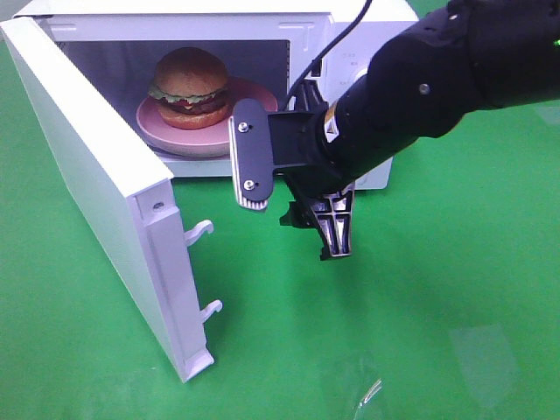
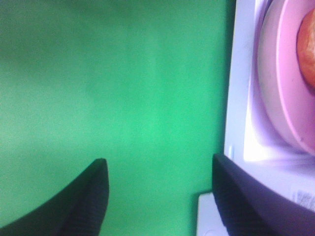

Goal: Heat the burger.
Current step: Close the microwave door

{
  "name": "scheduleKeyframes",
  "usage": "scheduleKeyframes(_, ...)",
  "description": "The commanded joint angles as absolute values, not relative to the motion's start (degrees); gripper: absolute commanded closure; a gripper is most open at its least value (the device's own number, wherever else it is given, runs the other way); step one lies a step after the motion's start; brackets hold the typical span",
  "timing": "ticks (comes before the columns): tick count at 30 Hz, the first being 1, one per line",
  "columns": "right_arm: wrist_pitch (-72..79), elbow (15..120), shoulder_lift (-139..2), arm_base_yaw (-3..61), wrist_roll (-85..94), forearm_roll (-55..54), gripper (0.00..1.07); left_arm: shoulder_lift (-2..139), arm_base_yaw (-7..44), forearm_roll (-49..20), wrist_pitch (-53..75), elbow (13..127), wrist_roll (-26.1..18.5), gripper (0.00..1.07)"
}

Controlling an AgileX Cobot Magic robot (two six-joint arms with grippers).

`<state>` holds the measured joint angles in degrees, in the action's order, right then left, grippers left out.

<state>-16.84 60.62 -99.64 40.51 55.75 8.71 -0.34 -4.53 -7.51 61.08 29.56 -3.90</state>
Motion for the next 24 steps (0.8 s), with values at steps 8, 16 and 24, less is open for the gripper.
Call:
scheduleKeyframes(8,-16.5,52.0,-90.9,36.6,46.5,8.8,0.47,-1.3,-4.6,-7.4,61.0,29.5,-3.7,0.09)
scheduleKeyframes(16,-15.8,43.8,-81.4,33.9,28.2,8.8,0.47,-1.3,-4.6,-7.4,61.0,29.5,-3.7,0.09)
scheduleKeyframes(24,-17.8,38.6,-72.5,28.6,11.3,6.5,0.47,-1.3,-4.6,-7.4,61.0,29.5,-3.7,0.09)
